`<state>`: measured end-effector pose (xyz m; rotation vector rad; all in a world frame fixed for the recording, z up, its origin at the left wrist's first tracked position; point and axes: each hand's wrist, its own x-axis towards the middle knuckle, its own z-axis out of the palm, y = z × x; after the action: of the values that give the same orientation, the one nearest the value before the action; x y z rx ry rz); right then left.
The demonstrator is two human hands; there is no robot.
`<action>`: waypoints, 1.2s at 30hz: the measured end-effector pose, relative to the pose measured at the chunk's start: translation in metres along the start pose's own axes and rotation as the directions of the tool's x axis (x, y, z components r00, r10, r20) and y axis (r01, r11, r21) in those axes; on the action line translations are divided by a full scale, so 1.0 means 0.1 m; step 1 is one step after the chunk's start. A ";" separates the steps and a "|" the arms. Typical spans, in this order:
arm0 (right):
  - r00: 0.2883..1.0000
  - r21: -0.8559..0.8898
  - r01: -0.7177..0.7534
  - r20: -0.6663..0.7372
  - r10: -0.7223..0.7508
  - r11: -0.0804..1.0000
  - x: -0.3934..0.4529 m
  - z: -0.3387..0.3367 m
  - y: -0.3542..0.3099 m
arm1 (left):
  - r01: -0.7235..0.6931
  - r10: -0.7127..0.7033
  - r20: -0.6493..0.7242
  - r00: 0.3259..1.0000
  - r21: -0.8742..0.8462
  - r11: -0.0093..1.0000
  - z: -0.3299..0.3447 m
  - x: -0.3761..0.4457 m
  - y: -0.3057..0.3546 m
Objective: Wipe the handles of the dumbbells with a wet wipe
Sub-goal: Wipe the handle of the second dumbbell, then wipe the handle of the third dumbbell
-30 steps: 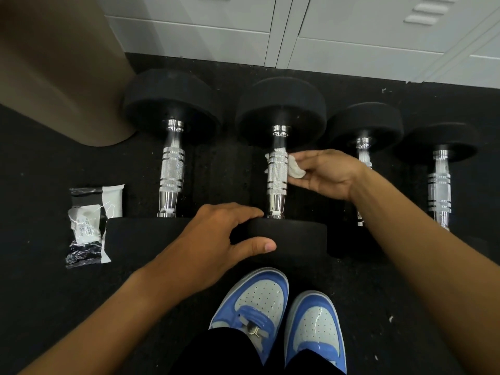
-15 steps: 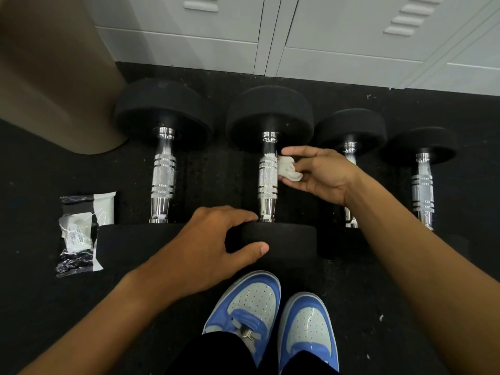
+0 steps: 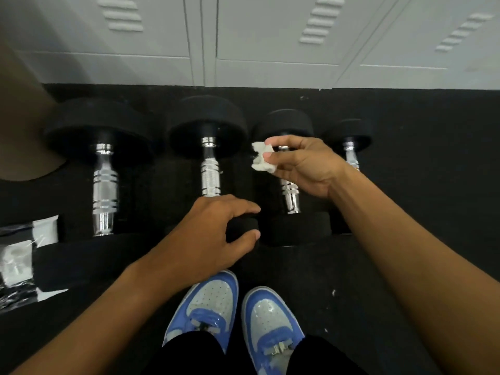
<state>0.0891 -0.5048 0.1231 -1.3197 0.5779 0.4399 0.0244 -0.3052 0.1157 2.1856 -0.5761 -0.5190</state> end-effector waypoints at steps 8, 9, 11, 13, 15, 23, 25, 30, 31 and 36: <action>0.971 0.051 0.190 -0.161 -0.179 0.981 -0.56 -0.59 -0.23 | -0.114 0.108 0.052 0.993 0.139 0.984 0.34 0.30 0.42; 0.962 0.020 0.205 -0.188 -0.198 0.979 -0.59 -0.62 -0.20 | -0.110 0.100 0.068 0.993 0.166 0.980 0.38 0.32 0.44; 0.948 -0.067 0.211 -0.231 -0.221 0.975 -0.62 -0.67 -0.13 | -0.104 0.084 0.096 0.992 0.217 0.971 0.44 0.35 0.44; 0.938 -0.079 0.215 -0.262 -0.229 0.973 -0.61 -0.71 -0.06 | -0.074 0.047 0.117 0.992 0.241 0.968 0.49 0.39 0.41; 0.935 -0.055 0.218 -0.276 -0.224 0.974 -0.58 -0.73 0.00 | -0.050 0.021 0.125 0.992 0.238 0.970 0.52 0.44 0.36; 0.912 -0.307 0.244 -0.251 -0.326 0.920 -0.31 -0.81 0.06 | -0.018 -0.009 0.182 0.983 0.147 0.989 0.51 0.57 0.28; 0.912 -0.336 0.247 -0.237 -0.335 0.909 -0.20 -0.81 0.08 | -0.018 -0.022 0.220 0.975 0.181 0.983 0.49 0.59 0.24; 0.901 -0.603 0.245 -0.148 -0.408 0.759 0.08 -0.79 0.18 | -0.015 -0.066 0.304 0.951 0.256 0.967 0.52 0.62 0.24; 0.896 -0.642 0.250 -0.131 -0.425 0.725 0.14 -0.79 0.19 | -0.023 -0.063 0.301 0.951 0.275 0.961 0.54 0.62 0.23; 0.840 -0.815 0.320 0.008 -0.542 0.484 0.32 -0.70 0.23 | -0.001 -0.100 0.302 0.948 0.317 0.949 0.57 0.61 0.25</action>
<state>0.0901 -0.5697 0.0750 -2.3637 0.1946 0.0659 0.0379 -0.3880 0.0909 2.4397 -0.8226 -0.8660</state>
